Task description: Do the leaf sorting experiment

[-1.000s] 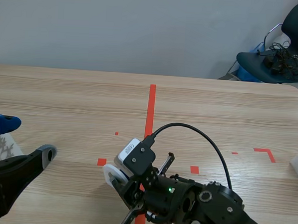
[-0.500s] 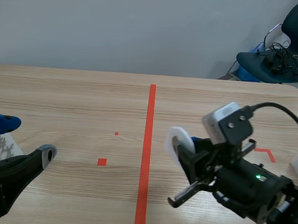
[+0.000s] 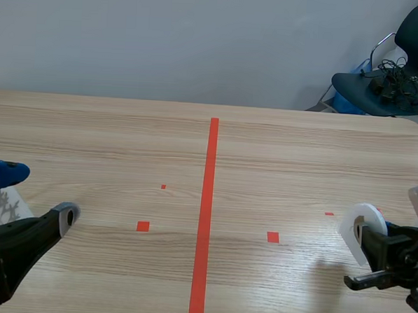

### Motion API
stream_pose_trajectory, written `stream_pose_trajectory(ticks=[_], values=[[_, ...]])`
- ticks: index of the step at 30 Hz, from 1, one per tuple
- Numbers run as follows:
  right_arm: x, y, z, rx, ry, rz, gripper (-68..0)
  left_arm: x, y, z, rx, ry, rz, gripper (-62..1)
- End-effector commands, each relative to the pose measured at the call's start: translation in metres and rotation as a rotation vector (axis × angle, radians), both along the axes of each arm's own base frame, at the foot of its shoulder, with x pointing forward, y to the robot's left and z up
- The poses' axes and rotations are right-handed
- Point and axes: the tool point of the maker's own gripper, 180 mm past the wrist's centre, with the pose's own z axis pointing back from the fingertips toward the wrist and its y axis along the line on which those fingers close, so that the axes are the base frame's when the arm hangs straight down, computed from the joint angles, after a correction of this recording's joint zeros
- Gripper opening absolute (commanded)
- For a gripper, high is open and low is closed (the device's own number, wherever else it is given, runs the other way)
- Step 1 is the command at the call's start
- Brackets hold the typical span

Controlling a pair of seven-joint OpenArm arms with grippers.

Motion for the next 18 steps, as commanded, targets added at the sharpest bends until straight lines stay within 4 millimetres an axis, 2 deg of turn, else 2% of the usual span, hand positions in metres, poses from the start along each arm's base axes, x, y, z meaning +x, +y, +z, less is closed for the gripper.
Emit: stream_pose_trajectory(ticks=[1,5,11,18], values=[[0.012,-0.010,0.002,0.008,-0.027,-0.026,-61.4,0.003,-0.002,0.013,-0.016,-0.040,-0.003,1.4],[0.023,-0.030,-0.011,0.022,-0.025,-0.089,-61.4,0.003,-0.002,0.013,-0.016,-0.040,-0.004,1.4],[0.034,-0.062,-0.016,-0.016,-0.056,-0.202,-61.4,0.003,-0.002,0.012,-0.016,-0.039,-0.004,1.4],[0.029,-0.081,-0.026,-0.056,-0.038,-0.267,-60.2,0.003,-0.002,0.012,-0.016,-0.039,-0.004,1.4]])
